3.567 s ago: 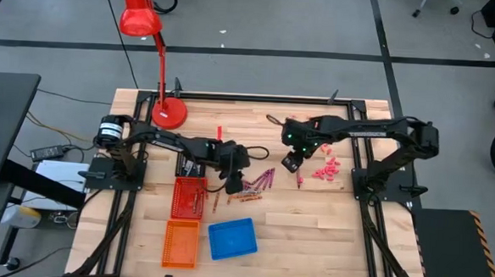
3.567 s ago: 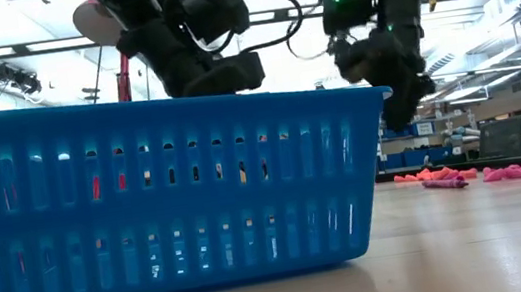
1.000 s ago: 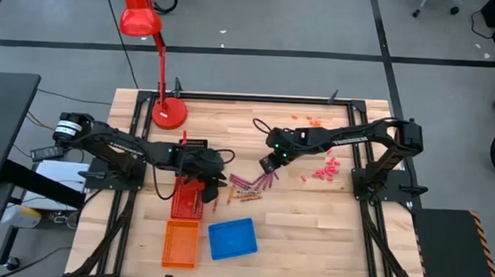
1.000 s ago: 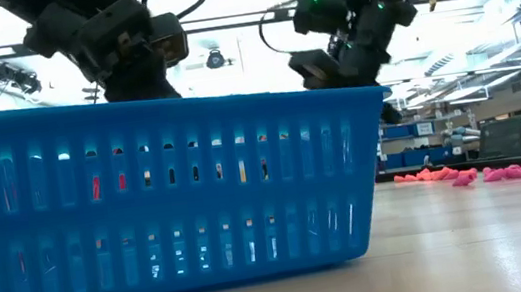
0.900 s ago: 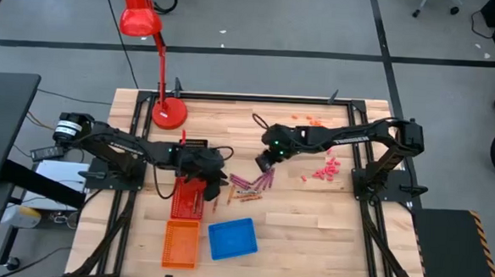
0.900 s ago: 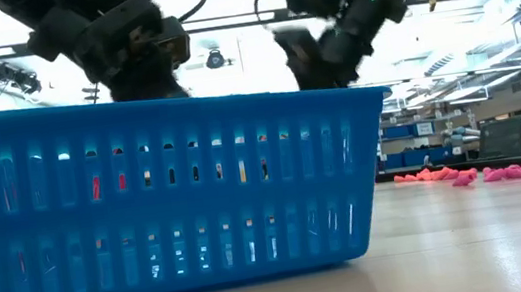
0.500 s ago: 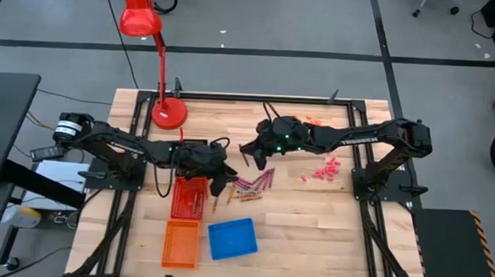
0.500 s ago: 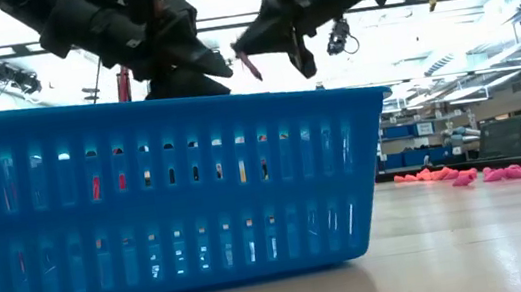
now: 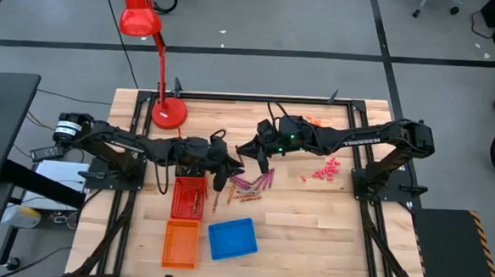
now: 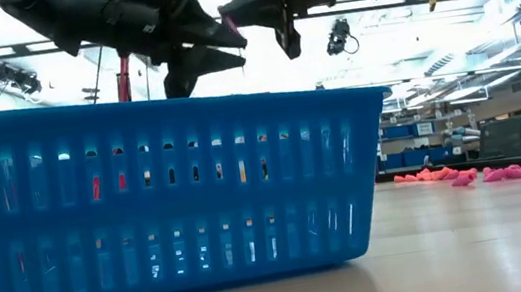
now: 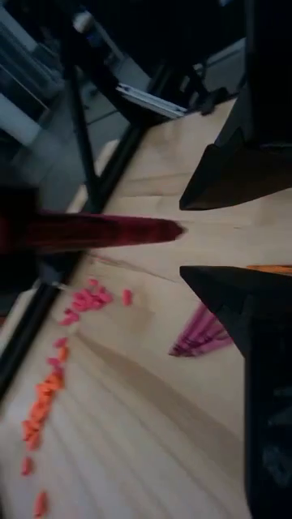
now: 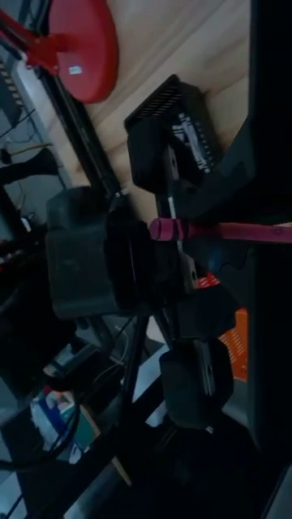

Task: Sort crayons
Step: Put the red crayon into the orange bin

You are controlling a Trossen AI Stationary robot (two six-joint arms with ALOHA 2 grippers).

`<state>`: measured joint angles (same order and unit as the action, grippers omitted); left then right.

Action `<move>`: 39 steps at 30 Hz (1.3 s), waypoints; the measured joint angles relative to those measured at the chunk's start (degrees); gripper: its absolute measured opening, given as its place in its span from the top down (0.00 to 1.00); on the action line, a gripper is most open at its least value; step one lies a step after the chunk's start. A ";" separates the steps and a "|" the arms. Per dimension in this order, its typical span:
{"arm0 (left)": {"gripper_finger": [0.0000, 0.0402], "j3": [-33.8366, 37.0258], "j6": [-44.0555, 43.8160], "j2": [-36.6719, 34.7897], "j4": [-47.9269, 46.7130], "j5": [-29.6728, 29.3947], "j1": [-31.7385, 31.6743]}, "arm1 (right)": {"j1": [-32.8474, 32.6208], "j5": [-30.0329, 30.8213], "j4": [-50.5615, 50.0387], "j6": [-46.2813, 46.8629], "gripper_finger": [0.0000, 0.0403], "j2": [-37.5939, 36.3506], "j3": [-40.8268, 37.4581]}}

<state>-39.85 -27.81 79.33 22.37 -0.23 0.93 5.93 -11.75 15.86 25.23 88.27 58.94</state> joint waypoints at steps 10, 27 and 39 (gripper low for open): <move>0.67 0.01 0.15 0.00 5.57 0.00 -1.18 | 0.02 0.90 3.62 -1.52 0.91 0.00 0.02; 0.79 -0.01 0.22 0.00 8.38 -0.04 -4.06 | 0.09 1.40 4.15 -2.96 0.91 0.02 0.02; 0.94 -0.01 -0.49 0.00 8.42 0.07 -4.50 | 0.61 1.35 3.63 -4.05 0.83 0.06 0.02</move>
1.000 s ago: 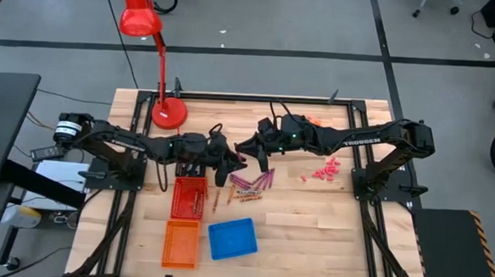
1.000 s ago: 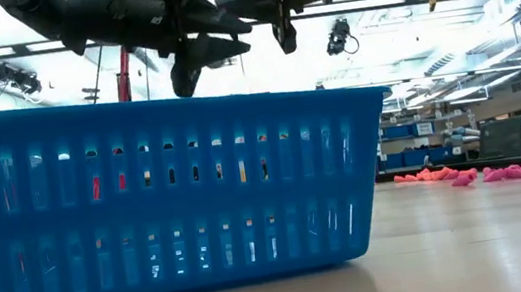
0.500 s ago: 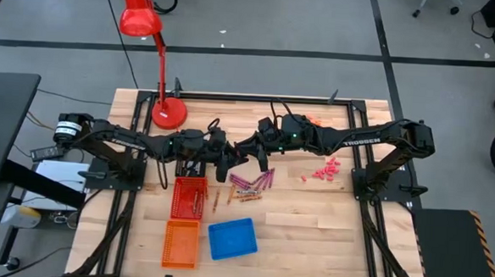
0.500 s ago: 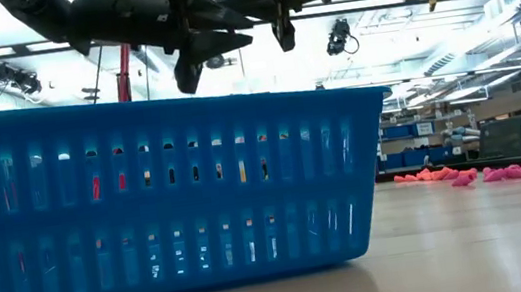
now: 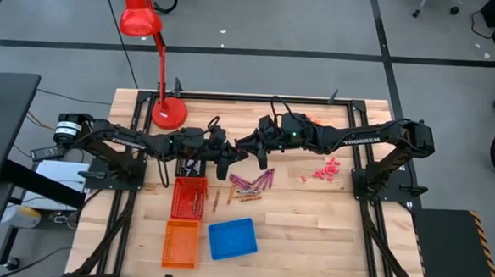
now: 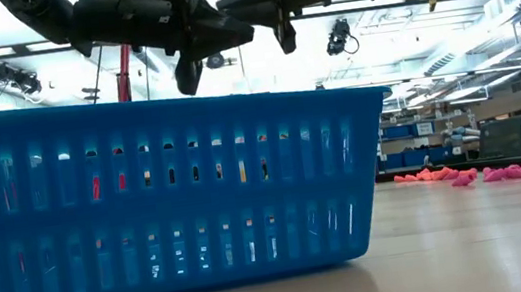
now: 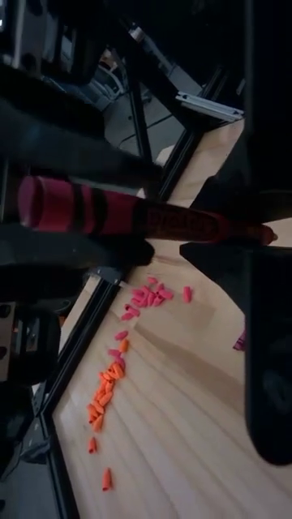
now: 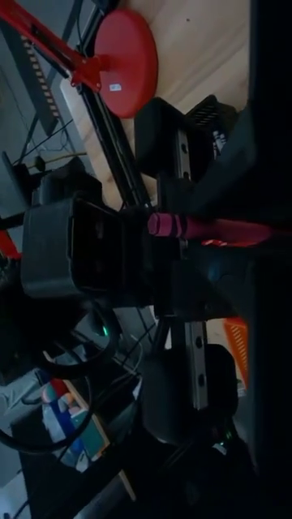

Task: Sort crayons
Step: Put the red crayon into the orange bin

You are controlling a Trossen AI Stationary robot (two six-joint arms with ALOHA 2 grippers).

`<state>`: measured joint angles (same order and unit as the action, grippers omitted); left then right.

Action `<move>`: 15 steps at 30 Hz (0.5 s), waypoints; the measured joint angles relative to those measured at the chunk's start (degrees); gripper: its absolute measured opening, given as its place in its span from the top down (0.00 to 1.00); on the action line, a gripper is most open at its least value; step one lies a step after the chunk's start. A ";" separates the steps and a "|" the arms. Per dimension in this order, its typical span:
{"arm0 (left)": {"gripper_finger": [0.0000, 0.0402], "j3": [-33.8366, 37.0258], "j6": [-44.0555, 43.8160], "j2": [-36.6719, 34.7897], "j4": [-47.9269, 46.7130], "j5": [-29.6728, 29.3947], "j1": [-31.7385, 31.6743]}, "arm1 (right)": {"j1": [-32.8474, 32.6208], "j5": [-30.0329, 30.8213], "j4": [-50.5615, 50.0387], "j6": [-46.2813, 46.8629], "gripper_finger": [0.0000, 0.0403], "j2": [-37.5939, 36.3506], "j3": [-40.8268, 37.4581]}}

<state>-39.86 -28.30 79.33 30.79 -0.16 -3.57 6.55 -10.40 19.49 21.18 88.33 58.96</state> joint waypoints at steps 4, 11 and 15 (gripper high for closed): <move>0.92 0.00 -2.29 0.00 0.00 -0.13 -0.11 | -0.01 -0.07 0.15 -2.20 0.75 0.00 0.00; 0.93 -0.04 -3.55 -0.32 0.50 -0.28 -0.13 | 0.49 -0.11 -0.66 -3.28 0.64 -2.02 0.00; 0.92 -0.03 -4.27 -1.09 -1.86 2.22 -0.19 | 2.21 -0.11 -4.50 -3.38 0.59 -4.94 0.04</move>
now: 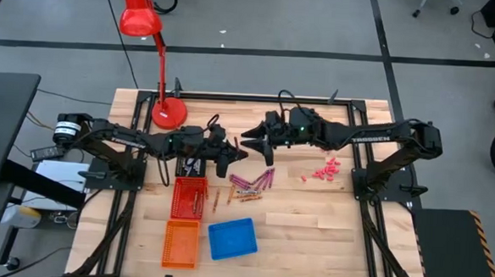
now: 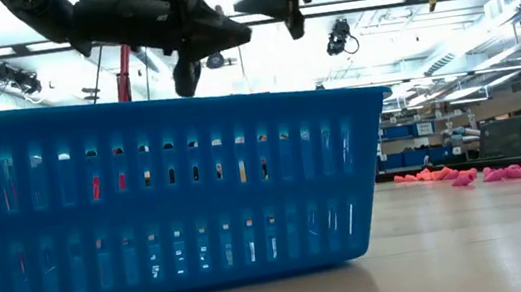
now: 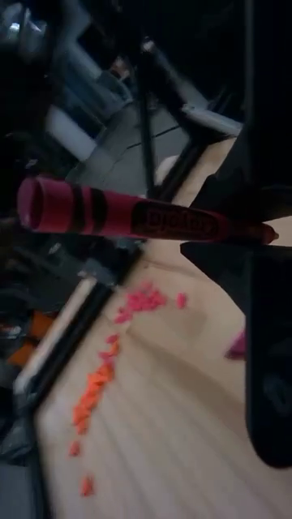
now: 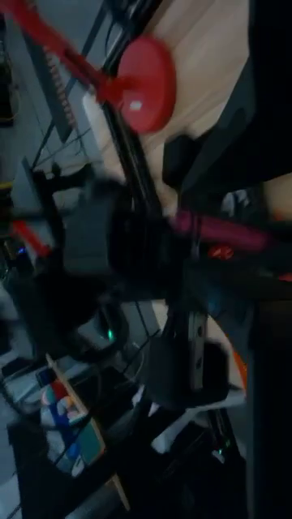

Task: Sort crayons
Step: Put the red crayon into the orange bin

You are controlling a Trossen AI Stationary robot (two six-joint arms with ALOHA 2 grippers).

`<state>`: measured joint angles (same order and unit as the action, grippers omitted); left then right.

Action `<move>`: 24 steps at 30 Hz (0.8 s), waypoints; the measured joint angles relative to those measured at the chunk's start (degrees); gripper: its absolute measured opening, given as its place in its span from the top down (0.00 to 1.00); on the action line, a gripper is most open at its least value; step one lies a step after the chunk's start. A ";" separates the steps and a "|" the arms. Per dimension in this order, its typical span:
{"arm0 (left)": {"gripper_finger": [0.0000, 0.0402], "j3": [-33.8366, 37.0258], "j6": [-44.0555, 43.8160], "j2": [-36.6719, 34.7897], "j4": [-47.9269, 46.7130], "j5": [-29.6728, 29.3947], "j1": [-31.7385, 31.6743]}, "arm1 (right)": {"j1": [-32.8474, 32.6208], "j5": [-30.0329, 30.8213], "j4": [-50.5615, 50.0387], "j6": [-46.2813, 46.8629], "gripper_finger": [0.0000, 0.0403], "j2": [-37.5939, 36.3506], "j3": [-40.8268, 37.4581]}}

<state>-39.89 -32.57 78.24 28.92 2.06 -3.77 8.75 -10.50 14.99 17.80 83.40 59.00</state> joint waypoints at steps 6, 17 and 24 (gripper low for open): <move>0.91 0.13 -2.53 -3.79 -10.85 6.46 0.95 | 2.41 0.47 -12.93 0.61 0.58 -4.23 0.00; 0.91 0.05 -23.96 -9.02 -33.22 6.76 10.63 | 2.54 6.25 -22.77 5.88 0.58 -5.35 0.00; 0.91 0.06 -48.16 -7.96 -34.60 1.56 23.30 | 2.53 3.40 -23.60 2.96 0.59 -3.85 -0.02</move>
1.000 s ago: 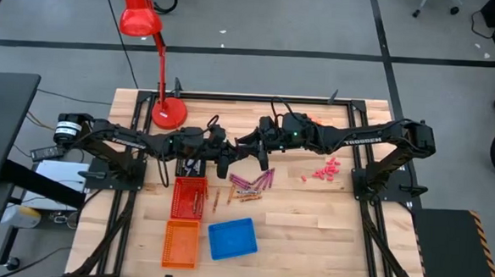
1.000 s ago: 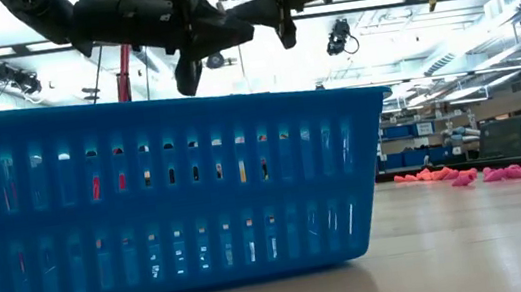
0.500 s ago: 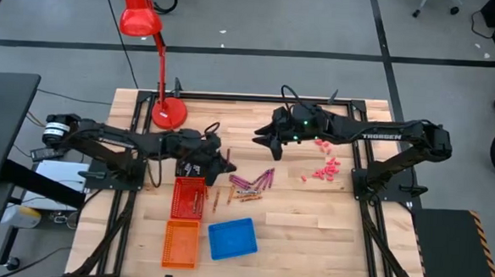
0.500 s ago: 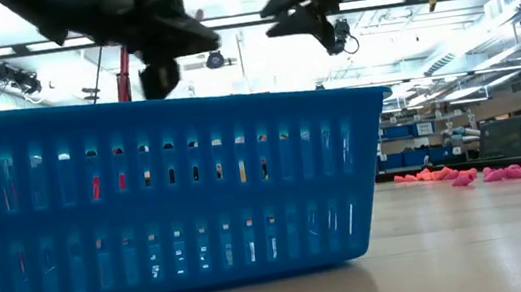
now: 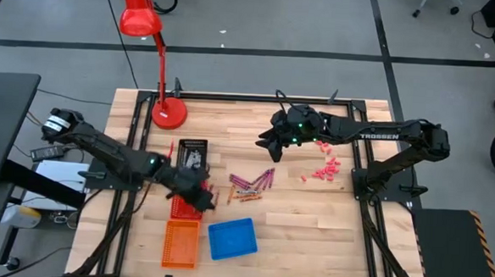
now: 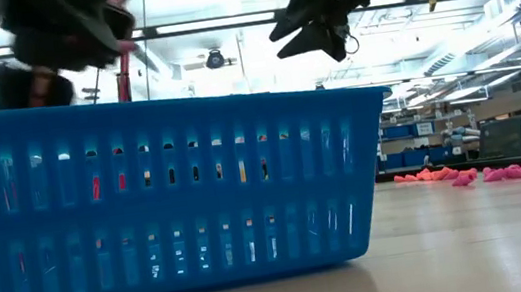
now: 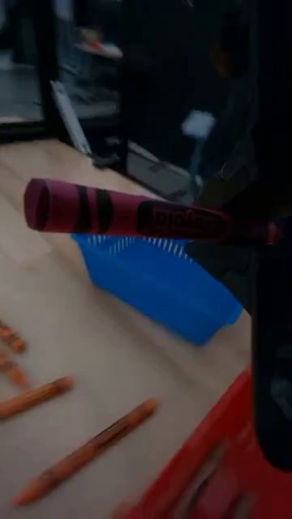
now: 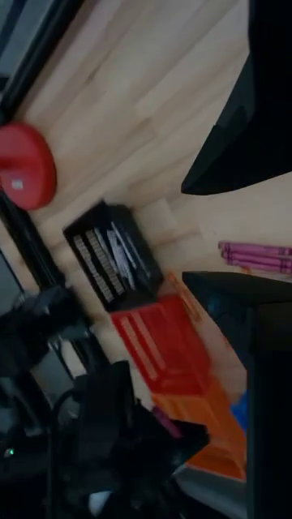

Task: Sort crayons
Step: Put the red crayon into the orange bin

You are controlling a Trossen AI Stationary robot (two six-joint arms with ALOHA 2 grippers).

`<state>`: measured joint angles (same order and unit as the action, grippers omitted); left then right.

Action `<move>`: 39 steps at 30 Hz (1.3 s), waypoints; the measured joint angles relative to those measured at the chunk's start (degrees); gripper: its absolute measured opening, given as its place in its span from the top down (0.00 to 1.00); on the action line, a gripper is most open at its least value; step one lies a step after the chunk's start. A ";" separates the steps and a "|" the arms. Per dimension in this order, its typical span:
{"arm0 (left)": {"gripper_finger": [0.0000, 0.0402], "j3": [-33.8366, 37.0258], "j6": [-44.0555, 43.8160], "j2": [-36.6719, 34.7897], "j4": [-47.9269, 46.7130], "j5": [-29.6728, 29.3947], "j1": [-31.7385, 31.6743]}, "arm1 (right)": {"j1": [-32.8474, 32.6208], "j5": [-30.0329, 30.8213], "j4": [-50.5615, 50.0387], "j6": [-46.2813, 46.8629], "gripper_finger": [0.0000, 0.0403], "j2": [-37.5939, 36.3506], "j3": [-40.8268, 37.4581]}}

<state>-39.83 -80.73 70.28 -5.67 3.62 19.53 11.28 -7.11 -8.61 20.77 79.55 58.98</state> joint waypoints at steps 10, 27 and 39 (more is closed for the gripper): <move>0.91 -0.07 -26.50 1.00 -0.75 -20.49 15.83 | -0.25 -8.99 -0.47 -9.05 0.59 -0.02 0.00; 0.91 -11.24 -44.66 12.74 -15.46 -18.23 25.84 | -1.94 -12.36 -0.40 -13.50 0.59 -0.02 0.00; 0.91 -12.85 -45.76 22.04 -16.87 -8.85 25.80 | -1.94 -12.49 -0.47 -14.22 0.59 -0.02 0.00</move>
<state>-52.69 -126.49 92.33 -22.54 -5.24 45.33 9.34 -19.59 -9.08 6.55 79.53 58.98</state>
